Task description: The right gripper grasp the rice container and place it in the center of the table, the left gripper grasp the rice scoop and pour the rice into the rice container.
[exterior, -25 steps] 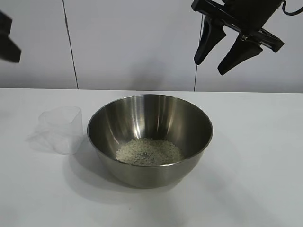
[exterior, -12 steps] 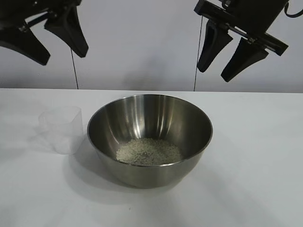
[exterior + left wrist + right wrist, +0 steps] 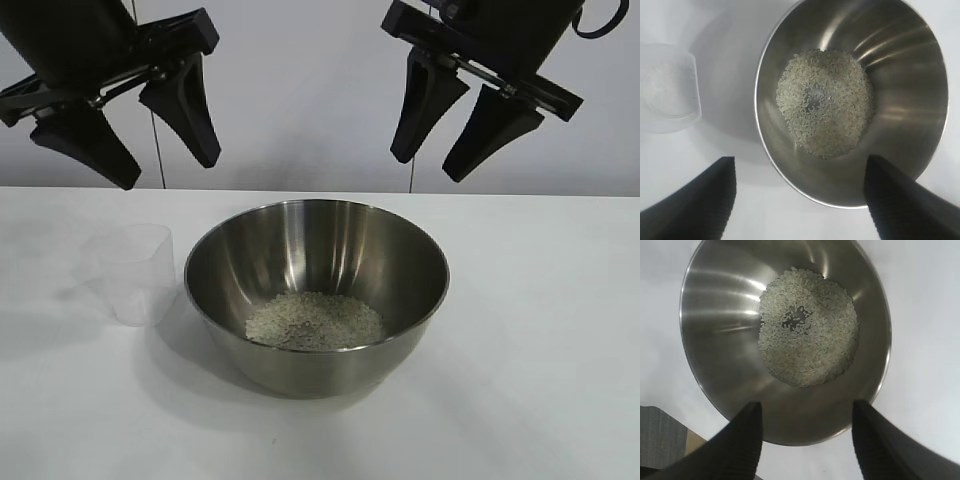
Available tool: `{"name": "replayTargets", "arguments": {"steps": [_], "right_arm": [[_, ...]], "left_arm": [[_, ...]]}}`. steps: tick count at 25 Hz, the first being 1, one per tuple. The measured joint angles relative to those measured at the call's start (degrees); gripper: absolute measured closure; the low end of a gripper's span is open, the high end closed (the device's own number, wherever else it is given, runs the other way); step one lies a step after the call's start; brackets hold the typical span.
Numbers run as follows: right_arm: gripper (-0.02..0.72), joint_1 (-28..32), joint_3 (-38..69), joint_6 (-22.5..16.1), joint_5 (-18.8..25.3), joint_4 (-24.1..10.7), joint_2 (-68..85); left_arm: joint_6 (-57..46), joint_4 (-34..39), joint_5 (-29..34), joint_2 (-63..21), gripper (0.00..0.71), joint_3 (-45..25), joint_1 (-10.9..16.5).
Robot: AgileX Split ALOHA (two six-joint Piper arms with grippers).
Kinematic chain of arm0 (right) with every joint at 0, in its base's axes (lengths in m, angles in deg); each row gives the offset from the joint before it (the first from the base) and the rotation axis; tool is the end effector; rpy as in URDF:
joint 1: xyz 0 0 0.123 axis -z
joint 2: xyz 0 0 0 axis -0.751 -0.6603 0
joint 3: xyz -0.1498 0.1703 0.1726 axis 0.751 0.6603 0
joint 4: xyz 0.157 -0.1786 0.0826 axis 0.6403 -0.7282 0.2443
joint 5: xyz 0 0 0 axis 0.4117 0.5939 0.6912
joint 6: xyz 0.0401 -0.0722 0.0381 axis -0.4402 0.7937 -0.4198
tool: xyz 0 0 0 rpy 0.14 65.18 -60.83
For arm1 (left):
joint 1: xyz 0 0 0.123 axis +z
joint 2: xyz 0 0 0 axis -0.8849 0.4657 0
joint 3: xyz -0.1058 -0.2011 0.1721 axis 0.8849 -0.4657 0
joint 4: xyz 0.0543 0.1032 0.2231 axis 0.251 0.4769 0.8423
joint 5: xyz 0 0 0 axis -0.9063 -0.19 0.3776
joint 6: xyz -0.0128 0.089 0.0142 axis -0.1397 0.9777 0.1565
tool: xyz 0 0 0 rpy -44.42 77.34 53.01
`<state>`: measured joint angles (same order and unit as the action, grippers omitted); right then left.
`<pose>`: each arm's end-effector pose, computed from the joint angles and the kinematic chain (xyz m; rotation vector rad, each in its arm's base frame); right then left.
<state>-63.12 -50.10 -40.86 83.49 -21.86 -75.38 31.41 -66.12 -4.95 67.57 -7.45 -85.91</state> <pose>0.3585 0.1270 0.2768 -0.4106 2.8818 0.5978 0.3128 -0.1655 0.2638 0.3178 2.7716 -0.5738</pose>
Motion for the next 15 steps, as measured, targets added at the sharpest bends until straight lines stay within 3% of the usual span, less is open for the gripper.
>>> {"name": "replayTargets", "arguments": {"steps": [8,15], "right_arm": [[0.333,-0.09,0.00,0.06,-0.44,-0.14,0.00],[0.333,-0.09,0.00,0.10,-6.95,-0.14,0.00]], "left_arm": [[0.00,-0.47,0.00,0.17,0.189,0.00,0.00],[0.00,-0.49,0.00,0.27,0.189,0.00,0.00]]}}
